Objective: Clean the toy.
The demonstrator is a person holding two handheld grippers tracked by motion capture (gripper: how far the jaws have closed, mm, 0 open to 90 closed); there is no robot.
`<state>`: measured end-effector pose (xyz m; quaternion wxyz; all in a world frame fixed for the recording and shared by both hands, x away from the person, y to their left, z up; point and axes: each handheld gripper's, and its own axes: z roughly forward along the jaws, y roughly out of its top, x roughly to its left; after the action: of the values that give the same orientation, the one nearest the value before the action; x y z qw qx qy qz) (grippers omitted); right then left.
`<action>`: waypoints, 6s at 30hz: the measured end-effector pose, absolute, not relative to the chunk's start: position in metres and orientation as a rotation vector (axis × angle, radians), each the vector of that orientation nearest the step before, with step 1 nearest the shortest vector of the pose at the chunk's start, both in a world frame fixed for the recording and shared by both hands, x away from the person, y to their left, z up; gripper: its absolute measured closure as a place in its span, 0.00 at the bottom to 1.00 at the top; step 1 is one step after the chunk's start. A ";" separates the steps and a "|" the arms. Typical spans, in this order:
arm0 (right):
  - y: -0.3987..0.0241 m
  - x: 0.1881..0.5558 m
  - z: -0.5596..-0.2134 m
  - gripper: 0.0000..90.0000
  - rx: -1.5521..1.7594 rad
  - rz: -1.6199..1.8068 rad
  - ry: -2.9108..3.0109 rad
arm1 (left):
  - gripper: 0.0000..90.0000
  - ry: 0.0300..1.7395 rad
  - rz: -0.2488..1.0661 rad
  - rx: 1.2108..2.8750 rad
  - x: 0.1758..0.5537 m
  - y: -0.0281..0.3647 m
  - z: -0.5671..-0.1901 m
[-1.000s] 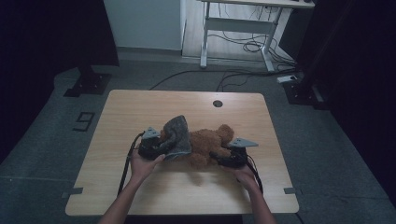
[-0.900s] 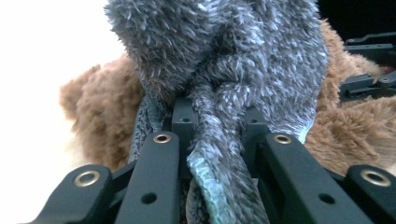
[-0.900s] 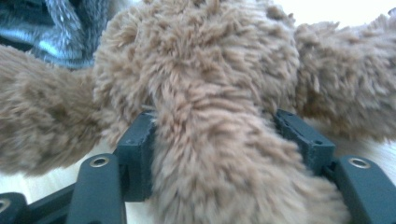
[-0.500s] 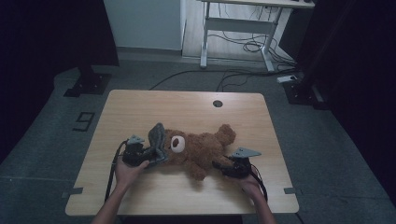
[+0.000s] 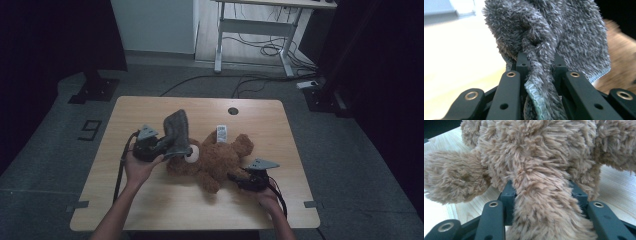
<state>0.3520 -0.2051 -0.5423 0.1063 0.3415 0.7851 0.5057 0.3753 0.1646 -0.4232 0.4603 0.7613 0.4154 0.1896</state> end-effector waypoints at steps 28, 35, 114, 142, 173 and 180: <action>-0.207 0.348 -0.546 0.65 1.023 1.483 2.284 | 0.82 1.304 0.317 2.048 0.378 0.192 -0.521; -0.209 0.348 -0.546 0.65 1.037 1.482 2.276 | 0.82 1.275 0.299 1.991 0.362 0.199 -0.516; -0.211 0.348 -0.550 0.65 1.109 1.512 2.271 | 0.83 0.852 0.349 2.122 0.345 0.048 -0.473; -0.213 0.349 -0.551 0.65 1.129 1.541 2.273 | 0.83 1.119 0.482 1.955 0.327 0.178 -0.474; -0.219 0.347 -0.546 0.42 1.132 1.553 2.232 | 0.83 1.181 0.459 1.872 0.325 0.219 -0.471; -0.230 0.344 -0.541 0.39 1.143 1.594 2.172 | 0.83 1.176 0.476 1.850 0.311 0.232 -0.466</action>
<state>0.3442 -0.2298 -0.5407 0.1075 0.3885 0.7378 0.5414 0.3105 0.2317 -0.4661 0.4341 0.7430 0.4722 0.1913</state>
